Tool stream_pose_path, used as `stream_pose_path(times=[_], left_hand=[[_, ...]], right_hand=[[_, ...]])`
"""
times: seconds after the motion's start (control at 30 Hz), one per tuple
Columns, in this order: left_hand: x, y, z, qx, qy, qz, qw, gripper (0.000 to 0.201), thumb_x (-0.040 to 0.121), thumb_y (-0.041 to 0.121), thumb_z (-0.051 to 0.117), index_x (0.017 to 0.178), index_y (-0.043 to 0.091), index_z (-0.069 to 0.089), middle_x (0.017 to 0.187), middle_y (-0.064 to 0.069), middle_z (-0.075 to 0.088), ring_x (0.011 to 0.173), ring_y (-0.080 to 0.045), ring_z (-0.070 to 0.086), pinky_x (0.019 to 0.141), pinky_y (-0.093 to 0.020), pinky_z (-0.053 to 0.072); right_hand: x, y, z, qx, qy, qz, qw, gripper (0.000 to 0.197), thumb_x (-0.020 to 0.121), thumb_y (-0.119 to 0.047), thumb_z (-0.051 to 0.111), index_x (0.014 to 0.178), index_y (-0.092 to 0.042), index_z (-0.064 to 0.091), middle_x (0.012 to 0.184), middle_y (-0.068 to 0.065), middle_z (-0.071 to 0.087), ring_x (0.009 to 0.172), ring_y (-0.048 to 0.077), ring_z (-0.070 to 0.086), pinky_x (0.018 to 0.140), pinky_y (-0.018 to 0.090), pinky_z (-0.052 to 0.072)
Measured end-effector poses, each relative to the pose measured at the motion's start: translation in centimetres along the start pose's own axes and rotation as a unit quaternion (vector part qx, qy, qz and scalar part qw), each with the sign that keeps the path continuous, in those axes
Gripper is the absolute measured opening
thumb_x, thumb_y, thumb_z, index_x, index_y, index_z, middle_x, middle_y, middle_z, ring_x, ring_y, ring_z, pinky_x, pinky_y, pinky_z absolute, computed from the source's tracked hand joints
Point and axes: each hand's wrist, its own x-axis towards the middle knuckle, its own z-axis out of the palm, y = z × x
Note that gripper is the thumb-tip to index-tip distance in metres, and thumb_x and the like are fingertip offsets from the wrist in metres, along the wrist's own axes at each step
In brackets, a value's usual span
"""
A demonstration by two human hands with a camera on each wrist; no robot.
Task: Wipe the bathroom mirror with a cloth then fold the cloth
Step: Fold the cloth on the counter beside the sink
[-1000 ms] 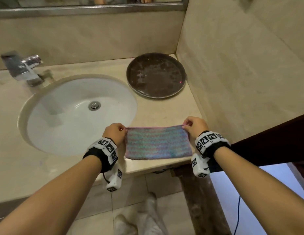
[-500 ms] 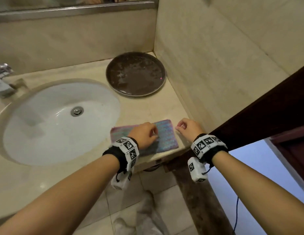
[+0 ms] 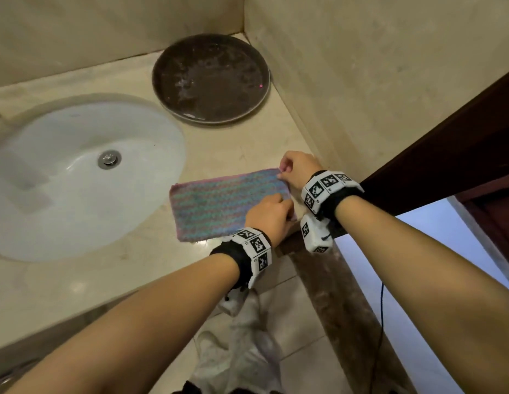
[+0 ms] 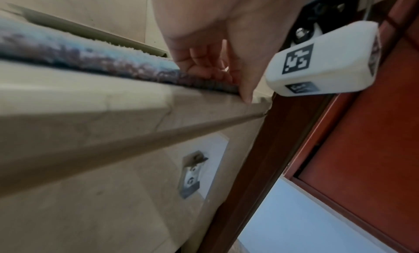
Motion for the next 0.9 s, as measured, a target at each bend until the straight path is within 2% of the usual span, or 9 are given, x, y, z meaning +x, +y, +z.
stream_pose_path(times=[0.07, 0.13, 0.3, 0.47, 0.57, 0.67, 0.73, 0.8, 0.9], left_hand=[[-0.2, -0.1, -0.1, -0.028, 0.005, 0.0, 1.0, 0.021, 0.093, 0.026, 0.05, 0.103, 0.01, 0.058, 0.104, -0.01, 0.053, 0.094, -0.027, 0.05, 0.063, -0.032, 0.035], [-0.5, -0.3, -0.7, -0.058, 0.01, -0.006, 0.998, 0.018, 0.091, 0.026, 0.05, 0.097, 0.01, 0.056, 0.099, -0.009, 0.054, 0.089, -0.027, 0.052, 0.062, -0.032, 0.037], [-2.7, -1.9, -3.3, -0.157, 0.027, -0.076, 0.984, 0.013, 0.085, 0.021, 0.052, 0.088, 0.009, 0.053, 0.087, -0.008, 0.06, 0.079, -0.028, 0.055, 0.068, -0.042, 0.047], [-6.5, -5.5, -4.4, -0.255, 0.074, -0.205, 0.942, 0.012, 0.086, 0.02, 0.054, 0.076, 0.015, 0.05, 0.074, -0.002, 0.057, 0.072, -0.022, 0.053, 0.068, -0.032, 0.044], [-8.6, -8.0, -4.7, -0.293, 0.109, -0.275, 0.909, 0.018, 0.085, 0.022, 0.056, 0.068, 0.018, 0.049, 0.073, -0.006, 0.061, 0.072, -0.024, 0.058, 0.064, -0.03, 0.042], [-10.6, -10.0, -4.9, -0.301, 0.122, -0.326, 0.888, 0.016, 0.083, 0.024, 0.056, 0.07, 0.015, 0.053, 0.077, -0.011, 0.066, 0.076, -0.028, 0.061, 0.066, -0.031, 0.045], [-11.6, -10.9, -4.9, -0.298, 0.118, -0.345, 0.882, 0.015, 0.083, 0.025, 0.056, 0.071, 0.015, 0.055, 0.077, -0.01, 0.066, 0.076, -0.028, 0.062, 0.067, -0.032, 0.047], [-12.4, -11.6, -4.7, -0.289, 0.111, -0.362, 0.879, 0.015, 0.082, 0.026, 0.055, 0.07, 0.017, 0.055, 0.077, -0.008, 0.066, 0.075, -0.028, 0.062, 0.067, -0.032, 0.049], [-12.9, -12.0, -4.6, -0.27, 0.083, -0.376, 0.883, 0.015, 0.082, 0.027, 0.055, 0.07, 0.018, 0.055, 0.082, -0.008, 0.066, 0.079, -0.028, 0.062, 0.069, -0.03, 0.048]], right_hand=[[-0.1, -0.3, -0.2, -0.016, -0.016, 0.0, 1.0, 0.015, 0.08, -0.011, 0.069, 0.074, -0.017, 0.057, 0.07, -0.004, 0.053, 0.076, 0.018, 0.055, 0.075, 0.032, 0.049], [-0.2, -0.4, -0.5, -0.005, -0.013, 0.008, 1.0, 0.024, 0.078, -0.006, 0.066, 0.066, -0.021, 0.051, 0.067, -0.004, 0.053, 0.071, 0.019, 0.054, 0.069, 0.031, 0.048], [-0.7, -2.7, -1.4, 0.1, -0.024, 0.049, 0.993, 0.03, 0.076, -0.003, 0.069, 0.061, -0.023, 0.051, 0.06, -0.002, 0.052, 0.054, 0.011, 0.05, 0.057, 0.027, 0.045], [-1.4, -7.5, -0.4, 0.186, -0.041, 0.068, 0.979, 0.026, 0.079, -0.008, 0.068, 0.064, -0.017, 0.05, 0.059, 0.002, 0.055, 0.049, 0.011, 0.048, 0.041, 0.019, 0.037], [-1.4, -10.6, 1.7, 0.194, -0.031, 0.057, 0.979, 0.027, 0.078, -0.003, 0.065, 0.062, -0.016, 0.048, 0.055, 0.003, 0.054, 0.039, 0.007, 0.048, 0.033, 0.013, 0.035], [-1.2, -13.1, 4.3, 0.185, -0.043, 0.028, 0.981, 0.029, 0.076, -0.001, 0.067, 0.06, -0.017, 0.05, 0.055, 0.004, 0.056, 0.038, 0.007, 0.051, 0.042, 0.017, 0.04], [-1.3, -14.4, 5.6, 0.171, -0.05, 0.005, 0.984, 0.03, 0.076, -0.002, 0.068, 0.06, -0.02, 0.051, 0.053, 0.0, 0.056, 0.033, 0.0, 0.05, 0.042, 0.013, 0.04], [-1.3, -15.5, 6.8, 0.159, -0.057, -0.012, 0.986, 0.029, 0.077, -0.004, 0.068, 0.061, -0.021, 0.052, 0.055, -0.003, 0.055, 0.041, 0.003, 0.053, 0.044, 0.012, 0.041], [-1.6, -16.5, 8.1, 0.129, -0.081, -0.032, 0.988, 0.025, 0.079, -0.01, 0.069, 0.064, -0.023, 0.053, 0.06, -0.004, 0.058, 0.052, 0.01, 0.056, 0.052, 0.018, 0.046]])
